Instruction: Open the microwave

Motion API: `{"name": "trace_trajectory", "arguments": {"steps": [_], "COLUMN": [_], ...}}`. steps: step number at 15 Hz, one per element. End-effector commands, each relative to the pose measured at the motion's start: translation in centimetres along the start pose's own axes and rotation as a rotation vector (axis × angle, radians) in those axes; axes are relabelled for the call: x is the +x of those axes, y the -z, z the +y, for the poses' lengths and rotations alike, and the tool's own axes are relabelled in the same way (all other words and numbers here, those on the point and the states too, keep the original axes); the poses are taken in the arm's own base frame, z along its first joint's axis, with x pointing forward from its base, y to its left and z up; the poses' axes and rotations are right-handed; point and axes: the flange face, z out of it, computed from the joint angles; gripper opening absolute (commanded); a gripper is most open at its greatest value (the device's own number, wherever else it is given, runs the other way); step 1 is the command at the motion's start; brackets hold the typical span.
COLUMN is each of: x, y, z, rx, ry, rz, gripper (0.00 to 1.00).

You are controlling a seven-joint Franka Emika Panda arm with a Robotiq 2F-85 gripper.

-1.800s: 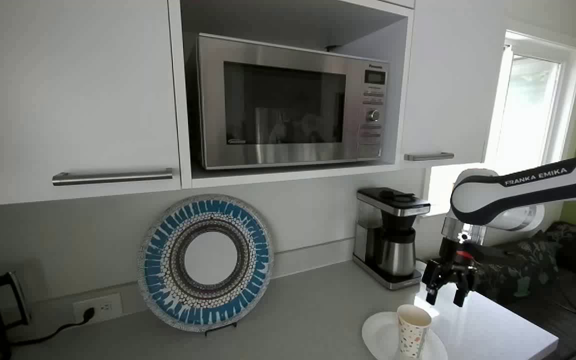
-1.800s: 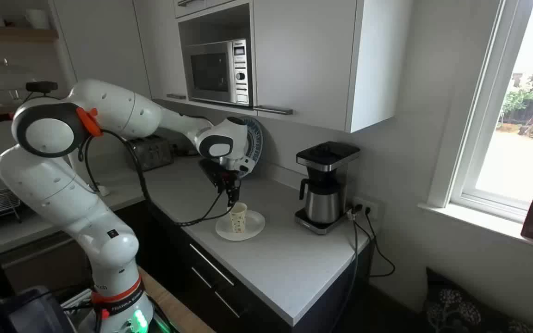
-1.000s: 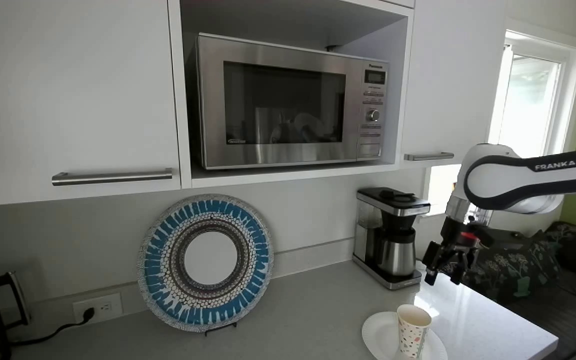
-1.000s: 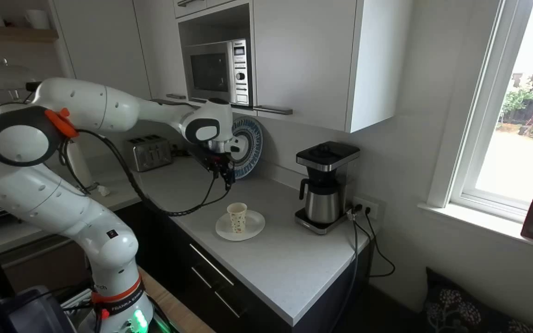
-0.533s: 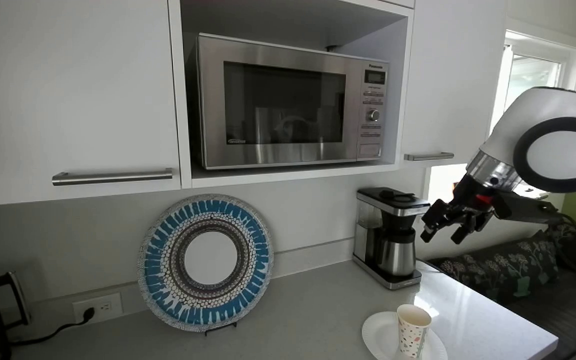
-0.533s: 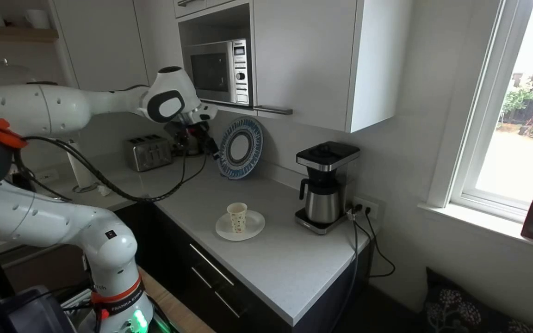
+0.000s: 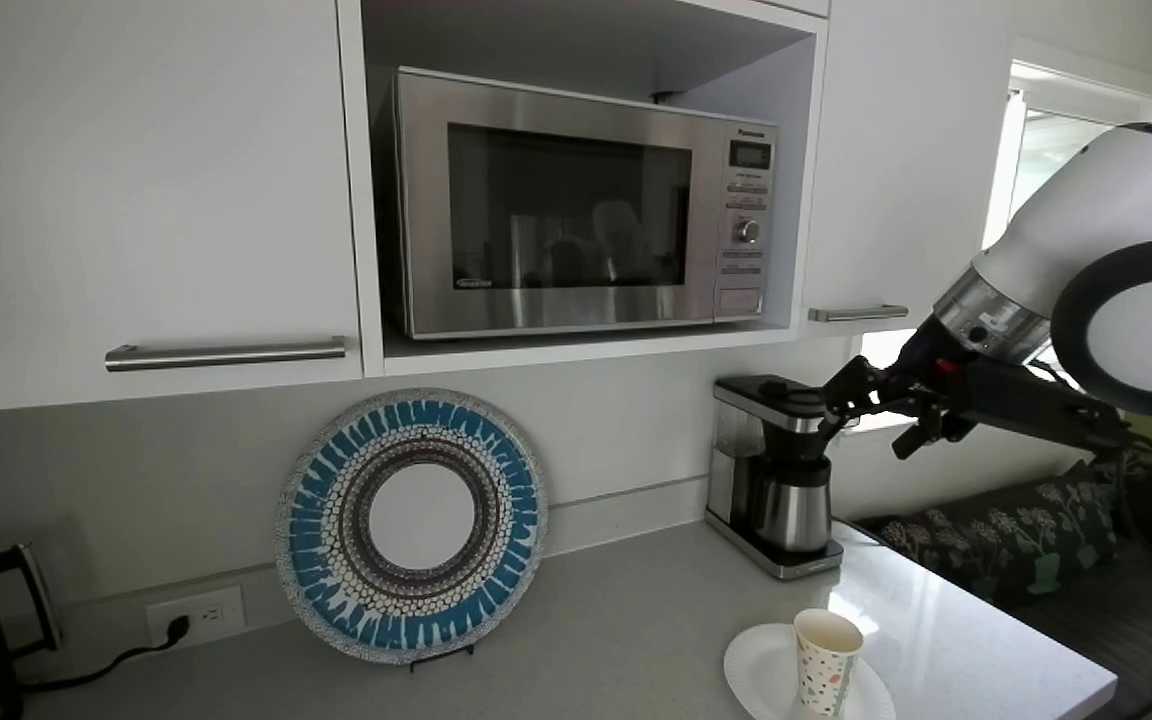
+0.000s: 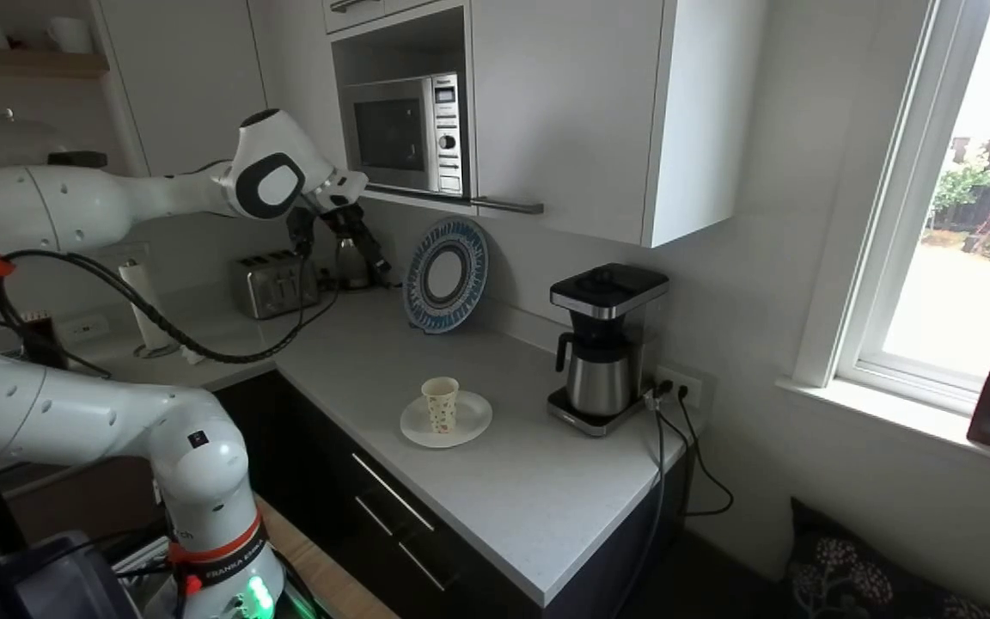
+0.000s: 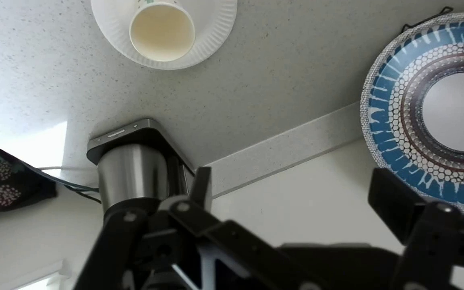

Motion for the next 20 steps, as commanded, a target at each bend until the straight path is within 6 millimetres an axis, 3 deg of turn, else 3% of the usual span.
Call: {"name": "trace_trajectory", "arguments": {"steps": [1,4,10,20], "x": [0.1,0.6,3.3,3.8], "y": [0.0,0.6,3.6,2.9], "z": [0.1,0.1,-1.9,-5.3], "rx": [-0.002,0.009,-0.051,-0.164], "ry": [-0.004,0.036,0.390,0.915], "rz": [0.000,0.029,0.143,0.225], "gripper": [1.00,1.00,1.00,1.00]}}
